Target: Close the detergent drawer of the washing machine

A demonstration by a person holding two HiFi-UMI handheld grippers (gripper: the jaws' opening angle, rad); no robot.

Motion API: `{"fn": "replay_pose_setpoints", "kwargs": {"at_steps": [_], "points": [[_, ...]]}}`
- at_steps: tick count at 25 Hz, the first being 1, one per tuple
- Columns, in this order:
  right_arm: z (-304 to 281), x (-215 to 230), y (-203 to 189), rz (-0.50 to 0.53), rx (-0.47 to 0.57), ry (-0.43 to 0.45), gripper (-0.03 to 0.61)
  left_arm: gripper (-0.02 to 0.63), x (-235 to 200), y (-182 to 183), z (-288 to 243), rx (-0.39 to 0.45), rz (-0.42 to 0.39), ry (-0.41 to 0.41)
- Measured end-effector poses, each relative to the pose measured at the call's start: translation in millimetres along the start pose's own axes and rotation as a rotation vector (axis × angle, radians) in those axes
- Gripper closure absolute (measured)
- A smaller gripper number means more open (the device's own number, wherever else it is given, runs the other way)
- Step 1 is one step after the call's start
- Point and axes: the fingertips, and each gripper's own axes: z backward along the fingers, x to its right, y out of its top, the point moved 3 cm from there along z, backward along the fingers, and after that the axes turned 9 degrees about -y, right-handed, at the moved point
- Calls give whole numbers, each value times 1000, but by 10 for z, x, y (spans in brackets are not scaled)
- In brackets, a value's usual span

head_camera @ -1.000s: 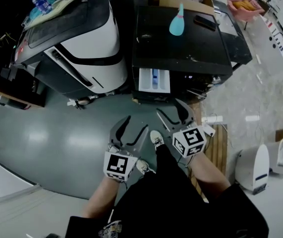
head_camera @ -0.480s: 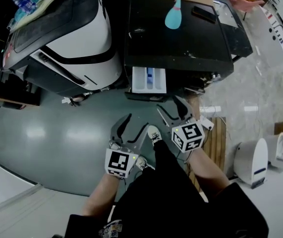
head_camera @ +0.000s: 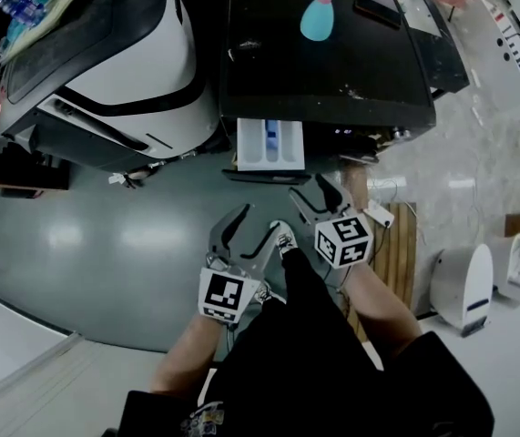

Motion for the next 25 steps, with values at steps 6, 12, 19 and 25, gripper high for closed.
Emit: {"fn": "replay_pose_setpoints", "kwargs": {"at_steps": [6,12,19,25], "points": [[-174,92,-227,-52,-56,-5,307,371,-68,-102,-103,-18,17,-10],[-323,166,-420,-113,-108,0,336,371,-110,-161,-204,-36,25,-17],[-436,212,-569,-184,-154,-11,392,371,-160,-181,-269,-39,36,-17],[-454,229,-621,-214,-160,-38,400,371,-172,-200,-307,-38,46,-14]]}}
